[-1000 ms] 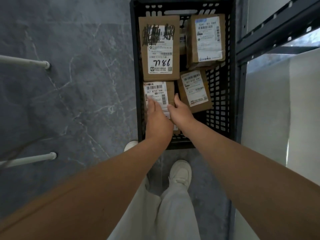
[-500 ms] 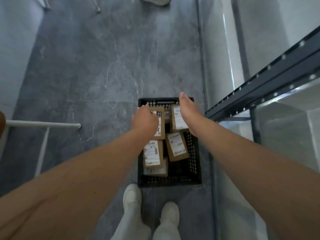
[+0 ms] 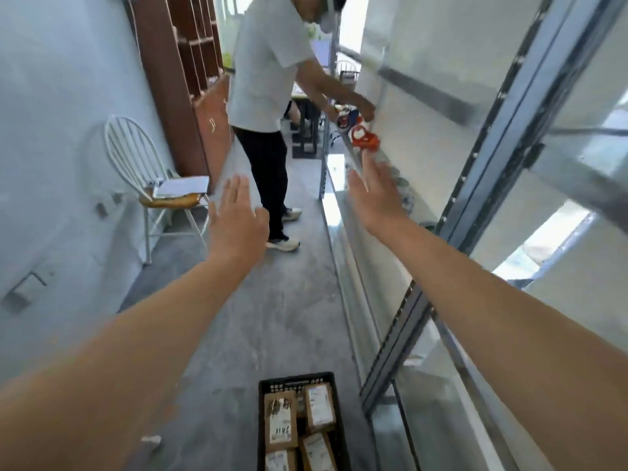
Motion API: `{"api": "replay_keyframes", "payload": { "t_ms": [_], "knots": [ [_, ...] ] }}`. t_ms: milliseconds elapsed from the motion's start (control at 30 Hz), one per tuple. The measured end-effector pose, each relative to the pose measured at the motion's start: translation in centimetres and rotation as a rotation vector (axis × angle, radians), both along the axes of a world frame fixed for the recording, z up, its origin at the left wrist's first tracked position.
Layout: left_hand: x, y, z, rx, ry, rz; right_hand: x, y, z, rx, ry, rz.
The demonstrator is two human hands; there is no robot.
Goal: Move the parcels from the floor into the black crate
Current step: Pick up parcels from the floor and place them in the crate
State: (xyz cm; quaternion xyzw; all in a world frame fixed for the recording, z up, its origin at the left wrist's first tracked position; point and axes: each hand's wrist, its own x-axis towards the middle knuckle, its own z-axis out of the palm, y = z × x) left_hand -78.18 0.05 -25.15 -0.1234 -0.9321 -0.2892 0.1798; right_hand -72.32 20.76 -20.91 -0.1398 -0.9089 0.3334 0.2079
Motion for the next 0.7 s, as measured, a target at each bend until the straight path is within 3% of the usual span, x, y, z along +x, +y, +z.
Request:
{"api": "replay_keyframes", "payload": {
  "t_ms": [100,333,567,700],
  "knots": [
    [0.8,1.1,6.0,0.027,0.139,-0.064,0.5,0.7,6.1,0.266,0.116,-0.028],
    [-0.2,2.6,12.4,-0.034,0.27,-0.203,1.7,-0.3,12.6,0.596,0.133,-0.127],
    [-3.1,0.4,12.4,-0.142,0.303,-0.337,1.5,-3.6,11.4,0.535,-0.096,-0.249],
    [-5.0,-0.7,11.8,-0.134,0.315,-0.414,1.2,-5.3,10.3,0.529,-0.072,-0.314]
  ]
}}
